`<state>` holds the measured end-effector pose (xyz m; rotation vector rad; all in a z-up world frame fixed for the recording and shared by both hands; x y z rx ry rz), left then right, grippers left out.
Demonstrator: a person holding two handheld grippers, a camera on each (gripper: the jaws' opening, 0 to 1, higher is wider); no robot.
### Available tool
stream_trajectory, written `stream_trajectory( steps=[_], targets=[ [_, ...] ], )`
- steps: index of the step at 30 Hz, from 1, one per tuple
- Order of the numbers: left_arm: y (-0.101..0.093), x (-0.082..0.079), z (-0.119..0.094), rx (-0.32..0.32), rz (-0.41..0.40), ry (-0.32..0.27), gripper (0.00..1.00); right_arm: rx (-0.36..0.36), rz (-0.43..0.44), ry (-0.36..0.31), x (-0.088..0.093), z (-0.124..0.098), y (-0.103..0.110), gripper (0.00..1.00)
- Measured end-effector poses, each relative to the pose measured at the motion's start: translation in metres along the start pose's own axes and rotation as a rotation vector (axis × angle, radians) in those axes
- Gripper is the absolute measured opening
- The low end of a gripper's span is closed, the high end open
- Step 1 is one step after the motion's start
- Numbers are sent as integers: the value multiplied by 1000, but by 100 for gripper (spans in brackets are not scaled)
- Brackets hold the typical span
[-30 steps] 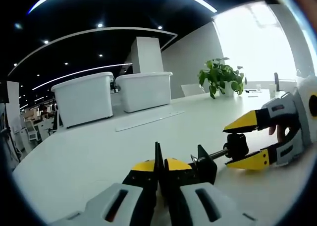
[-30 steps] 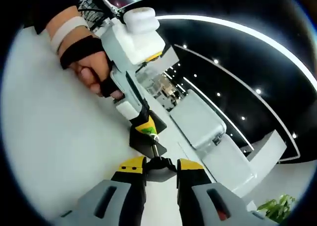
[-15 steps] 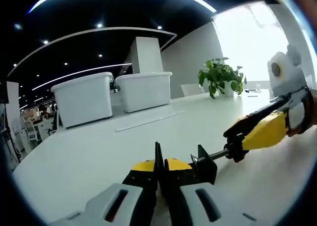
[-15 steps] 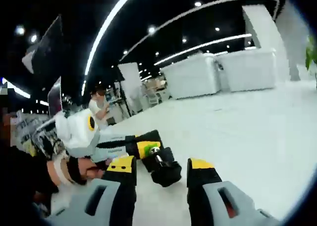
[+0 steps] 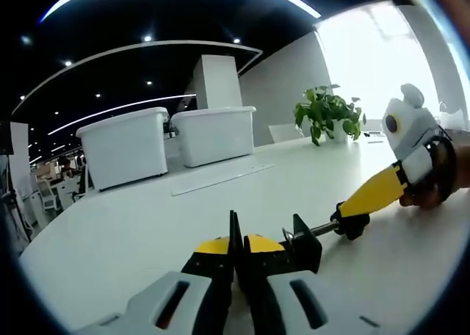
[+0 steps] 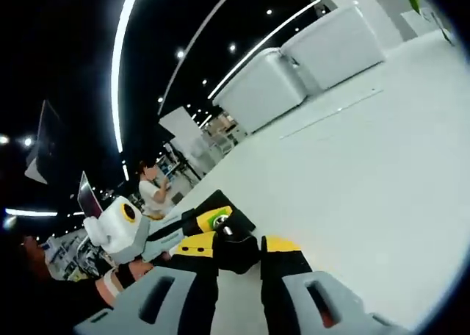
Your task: Clamp the fixed fixture on the desktop, loosen the retaining clip, secure it to the edge of the desk, and tighten the retaining clip.
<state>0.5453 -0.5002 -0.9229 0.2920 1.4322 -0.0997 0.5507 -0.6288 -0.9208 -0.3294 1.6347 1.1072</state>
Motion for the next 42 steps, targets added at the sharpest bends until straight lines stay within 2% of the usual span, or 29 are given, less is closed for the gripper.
stream_trajectory(
  steps=[2,4,5,6,8,9,14,19,20,23,25,27,29,30,34,36,38,39,40,41,42],
  targets=[
    [0,0,1,0,10,-1,6,-56,-284,-17,-4,2,7,17],
    [0,0,1,-1,5,0,6,-68,-465,-15,-4,2,13,16],
    [0,0,1,-2,5,0,6,-71,-498,-17,-3,1,14,16],
    [0,0,1,-2,4,0,6,-85,-600,-27,-2,1,18,16],
    [0,0,1,-4,6,1,6,-135,-894,-55,0,-1,25,16],
    [0,0,2,-4,6,1,6,-145,-988,-66,2,0,25,16],
    [0,1,2,-5,6,1,6,-159,-1218,-80,8,-2,29,16],
    [-1,1,3,-6,8,1,6,-183,-1482,-91,13,-2,31,16],
    [-1,1,3,-6,9,1,6,-187,-1556,-89,14,-2,32,16],
    [0,1,3,-8,13,2,6,-186,-1568,-83,16,-3,34,16],
    [0,1,3,-10,17,2,6,-183,-1511,-73,16,-3,31,17],
    [1,0,3,-12,21,3,6,-193,-1513,-72,15,-2,32,18],
    [2,0,3,-13,16,3,6,-227,-1554,-25,17,-1,34,18],
    [2,0,3,-13,16,3,6,-204,-1537,-14,16,-1,36,18],
    [2,0,3,-12,7,3,6,-131,-1265,-19,9,-3,43,18],
    [3,0,2,-11,4,4,6,-92,-990,-40,-2,-3,43,22],
    [3,0,2,-11,2,4,6,-62,-718,-45,-9,-5,38,31],
    [3,0,2,-11,1,4,6,-55,-630,-45,-12,-5,34,31],
    [3,0,2,-11,-1,4,6,-61,-503,-62,-15,-5,29,30],
    [3,0,2,-10,0,5,6,-27,-448,-69,-16,-8,22,29],
    [3,0,2,-10,2,5,6,-11,-430,-48,-14,-10,16,29]
  ],
)
Point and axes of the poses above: the point that each gripper's makers call its tool centre point, and the gripper's own axes: z roughly forward along the fingers, y roughly to its left, x roughly out of its underside, the point moved 4 cm from there along -z, roughly backward along the fingers, and after that the axes turned 15 degrees about -y, right-handed, at the moved point
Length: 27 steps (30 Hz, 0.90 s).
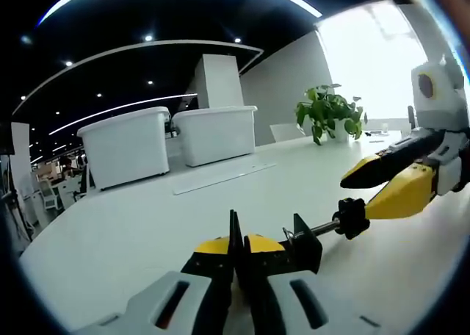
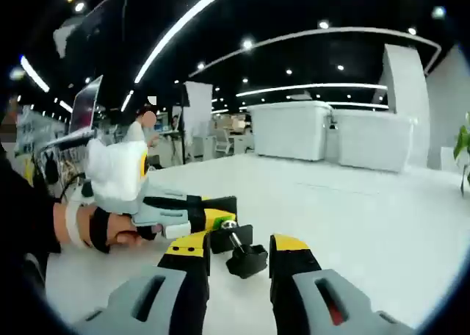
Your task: Clamp the fixed fixture on the desktop, loosen the retaining clip, secure it to the edge of the desk, and tighten the retaining clip.
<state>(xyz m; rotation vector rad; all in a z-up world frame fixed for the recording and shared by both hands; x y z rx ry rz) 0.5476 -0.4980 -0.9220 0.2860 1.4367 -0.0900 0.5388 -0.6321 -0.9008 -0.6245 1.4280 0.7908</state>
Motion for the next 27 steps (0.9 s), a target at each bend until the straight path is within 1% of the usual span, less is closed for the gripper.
stream_trajectory(
  steps=[1,2,3,4,6,7,8,9,10,11,12,13,20,24,25,26,27],
  targets=[
    [0,0,0,1,-1,0,6,-5,22,15,4,-1,-1,29],
    [0,0,0,2,-1,1,6,-5,44,13,4,-2,-1,30],
    [0,0,0,2,-3,1,6,-11,91,0,5,-2,-1,31],
    [0,0,0,2,-4,1,6,-13,155,-2,6,-1,0,32],
    [0,0,0,2,-5,1,6,6,255,2,9,2,-4,35],
    [-1,0,-1,2,-6,1,6,15,293,0,10,4,-6,34],
    [-1,0,-1,3,-6,1,6,41,356,-7,11,7,-9,33],
    [-1,0,-1,6,-4,1,6,54,404,-17,11,9,-10,29],
    [-2,-1,-1,9,-5,0,6,60,447,-9,13,11,-11,27],
    [-2,-1,-1,10,-6,0,6,72,476,14,17,12,-12,26],
    [-2,-1,-1,11,-7,0,6,76,473,27,20,13,-13,22],
    [-2,-1,-1,11,-7,-1,6,74,486,22,21,15,-12,23],
    [-3,-1,-1,11,-3,-6,5,75,491,39,22,12,-10,22],
    [-4,-2,-1,14,-4,-9,5,50,420,45,21,11,-7,20],
    [-4,-2,-1,15,-5,-10,5,47,391,51,19,11,-6,19],
    [-4,-2,-1,14,-3,-9,5,41,342,52,18,12,-6,18],
    [-4,-2,-1,14,-3,-8,5,21,247,45,14,13,-5,17]
  ],
)
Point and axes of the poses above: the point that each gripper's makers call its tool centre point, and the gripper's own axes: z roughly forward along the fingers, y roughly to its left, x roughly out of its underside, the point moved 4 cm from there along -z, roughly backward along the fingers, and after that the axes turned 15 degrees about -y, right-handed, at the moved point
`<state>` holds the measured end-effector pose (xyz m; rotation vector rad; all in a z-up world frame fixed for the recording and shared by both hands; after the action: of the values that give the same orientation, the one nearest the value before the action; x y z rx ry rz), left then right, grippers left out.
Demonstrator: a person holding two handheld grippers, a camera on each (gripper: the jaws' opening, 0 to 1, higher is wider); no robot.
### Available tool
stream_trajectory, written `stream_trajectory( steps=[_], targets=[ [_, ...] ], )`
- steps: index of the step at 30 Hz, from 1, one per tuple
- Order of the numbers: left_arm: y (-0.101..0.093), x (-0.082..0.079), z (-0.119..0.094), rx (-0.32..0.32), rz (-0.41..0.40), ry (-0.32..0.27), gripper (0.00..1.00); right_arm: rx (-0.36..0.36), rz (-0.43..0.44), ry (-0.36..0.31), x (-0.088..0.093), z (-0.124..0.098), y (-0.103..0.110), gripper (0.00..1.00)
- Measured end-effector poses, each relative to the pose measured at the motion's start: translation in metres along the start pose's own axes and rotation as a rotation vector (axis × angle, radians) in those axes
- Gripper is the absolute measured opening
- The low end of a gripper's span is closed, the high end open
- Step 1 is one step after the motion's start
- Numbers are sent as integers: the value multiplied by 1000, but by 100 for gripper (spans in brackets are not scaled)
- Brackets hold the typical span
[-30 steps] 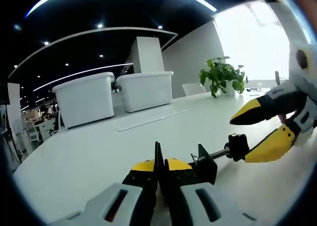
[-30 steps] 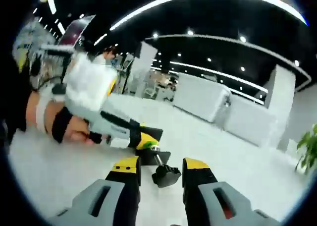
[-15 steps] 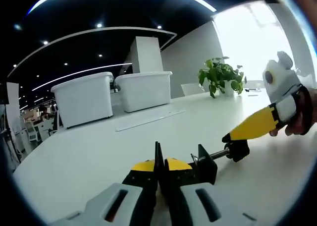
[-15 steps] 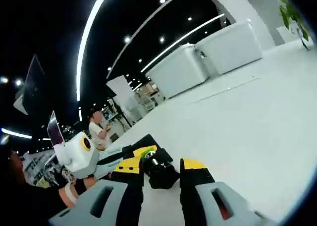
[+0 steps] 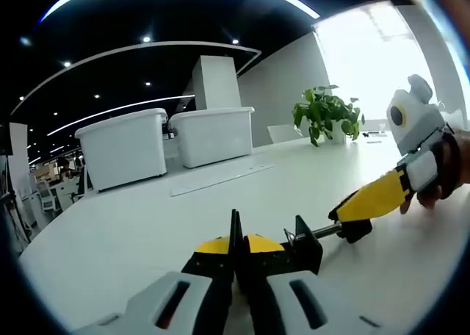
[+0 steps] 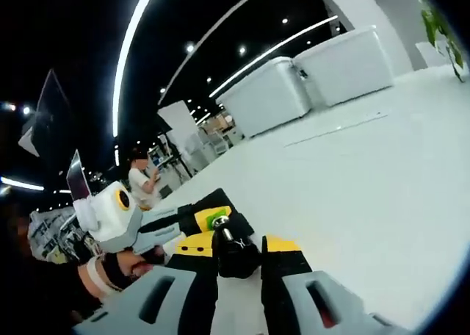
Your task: Clamp the fixed fixture on the desktop, loosen the retaining clip, secure it to the edge of the desk, and tighten the retaining clip.
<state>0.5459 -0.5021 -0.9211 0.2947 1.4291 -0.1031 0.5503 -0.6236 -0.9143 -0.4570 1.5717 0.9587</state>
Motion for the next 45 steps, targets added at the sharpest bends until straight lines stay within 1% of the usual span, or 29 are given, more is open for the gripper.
stream_trajectory(
  steps=[2,3,4,5,6,7,8,10,11,13,15,18,20,21,22,24,26,28,29,30,31,33,34,35,36,37,41,43,45],
  targets=[
    [0,1,0,-2,1,4,5,-25,-177,-1,-3,1,6,16],
    [0,1,0,-3,2,6,5,-36,-249,-3,-3,1,9,16],
    [0,1,0,-3,1,7,5,-46,-294,-2,-3,1,10,16],
    [0,1,0,-3,1,5,5,-69,-391,-2,-2,0,13,16],
    [0,1,0,-2,-1,2,5,-82,-445,-6,-1,0,14,16],
    [0,1,0,-1,-1,1,5,-97,-536,-15,-1,0,16,16],
    [0,1,0,-2,-1,2,5,-118,-675,-21,1,-2,21,16],
    [0,1,0,-3,-2,3,5,-141,-844,-22,3,-2,25,16],
    [0,1,0,-3,-2,4,5,-150,-902,-24,3,-2,27,16],
    [1,2,0,-5,-2,7,5,-176,-1078,-25,6,-3,31,16],
    [1,2,-1,-6,-2,8,5,-196,-1204,-22,9,-4,33,16],
    [1,2,0,-7,-2,8,5,-216,-1358,-19,13,-5,34,16],
    [2,2,0,-7,-1,8,5,-217,-1413,-16,14,-5,34,17],
    [2,2,0,-8,0,9,6,-212,-1425,-13,16,-5,34,17],
    [2,2,0,-9,1,9,6,-207,-1414,-15,15,-5,34,17],
    [2,2,0,-10,1,10,6,-198,-1316,-3,12,-4,32,18],
    [3,2,0,-10,1,10,6,-200,-1193,10,8,-4,31,18],
    [3,2,0,-10,6,10,6,-157,-1011,11,0,-4,28,19],
    [3,2,0,-7,3,11,6,-139,-948,7,-4,-4,27,21],
    [3,2,0,-7,6,10,6,-107,-795,0,-11,-5,26,26],
    [3,2,0,-6,8,11,6,-84,-681,-9,-17,-6,23,28],
    [3,1,0,-5,10,11,6,-15,-443,-37,-26,-10,13,28],
    [3,1,0,-6,11,11,6,36,-321,-13,-24,-14,5,27],
    [3,1,0,-5,12,11,6,77,-241,2,-22,-17,-1,26],
    [3,1,0,-6,11,12,6,43,-174,11,-19,-17,-6,27],
    [3,1,0,-6,13,12,6,20,-153,15,-16,-18,-9,29],
    [3,1,1,-4,10,12,6,21,9,30,-4,-18,-15,34],
    [3,1,1,-4,11,12,6,7,41,27,-3,-14,-14,35],
    [3,1,1,-3,11,12,6,0,82,11,-4,-9,-12,33]
  ],
)
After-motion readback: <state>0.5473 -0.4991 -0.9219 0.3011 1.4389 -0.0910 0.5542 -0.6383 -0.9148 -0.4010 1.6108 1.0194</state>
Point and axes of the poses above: the point that each gripper's makers call its tool centre point, and the gripper's own axes: z roughly forward along the fingers, y roughly to its left, x roughly out of its underside, the point moved 4 cm from there along -z, roughly backward along the fingers, and after that the axes turned 15 degrees about -y, right-handed, at the moved point
